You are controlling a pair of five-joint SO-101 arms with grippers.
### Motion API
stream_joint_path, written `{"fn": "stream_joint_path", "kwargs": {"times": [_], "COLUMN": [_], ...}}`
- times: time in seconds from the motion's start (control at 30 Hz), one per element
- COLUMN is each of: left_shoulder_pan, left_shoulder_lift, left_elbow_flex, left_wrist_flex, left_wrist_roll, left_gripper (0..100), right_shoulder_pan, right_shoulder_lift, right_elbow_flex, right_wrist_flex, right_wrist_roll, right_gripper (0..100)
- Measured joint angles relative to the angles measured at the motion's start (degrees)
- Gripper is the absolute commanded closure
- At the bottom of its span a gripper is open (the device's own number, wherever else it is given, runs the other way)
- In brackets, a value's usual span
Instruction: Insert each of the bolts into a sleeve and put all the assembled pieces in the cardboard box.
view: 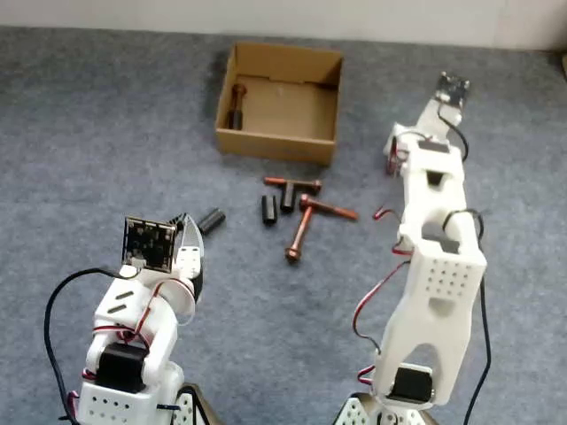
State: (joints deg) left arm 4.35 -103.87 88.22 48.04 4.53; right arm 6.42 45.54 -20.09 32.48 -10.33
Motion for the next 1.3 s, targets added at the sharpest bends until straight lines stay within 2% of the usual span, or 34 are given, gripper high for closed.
{"fn": "stream_joint_path", "kwargs": {"times": [0.07, 0.17, 0.2, 0.6, 0.87, 0.97, 1.13, 1.3], "left_shoulder_pan": [0.00, 0.00, 0.00, 0.00, 0.00, 0.00, 0.00, 0.00], "left_shoulder_lift": [0.00, 0.00, 0.00, 0.00, 0.00, 0.00, 0.00, 0.00], "left_elbow_flex": [0.00, 0.00, 0.00, 0.00, 0.00, 0.00, 0.00, 0.00], "left_wrist_flex": [0.00, 0.00, 0.00, 0.00, 0.00, 0.00, 0.00, 0.00], "left_wrist_roll": [0.00, 0.00, 0.00, 0.00, 0.00, 0.00, 0.00, 0.00], "left_gripper": [99, 99, 99, 99, 99, 99, 99, 99], "right_shoulder_pan": [0.00, 0.09, 0.26, -1.49, -8.18, -10.64, -10.99, -11.25], "right_shoulder_lift": [2.20, 5.10, 5.89, 7.91, 7.82, 7.74, 11.43, 14.68], "right_elbow_flex": [-5.27, -12.04, -13.89, -35.16, -60.75, -69.36, -72.70, -73.14], "right_wrist_flex": [4.66, 10.37, 11.78, 32.26, 50.11, 52.84, 53.45, 58.64], "right_wrist_roll": [-2.11, -3.25, -3.43, -3.60, -3.60, -3.60, -3.60, -3.60], "right_gripper": [87.6, 99.2, 99.6, 99.3, 99.3, 99.3, 99.3, 99.3]}}
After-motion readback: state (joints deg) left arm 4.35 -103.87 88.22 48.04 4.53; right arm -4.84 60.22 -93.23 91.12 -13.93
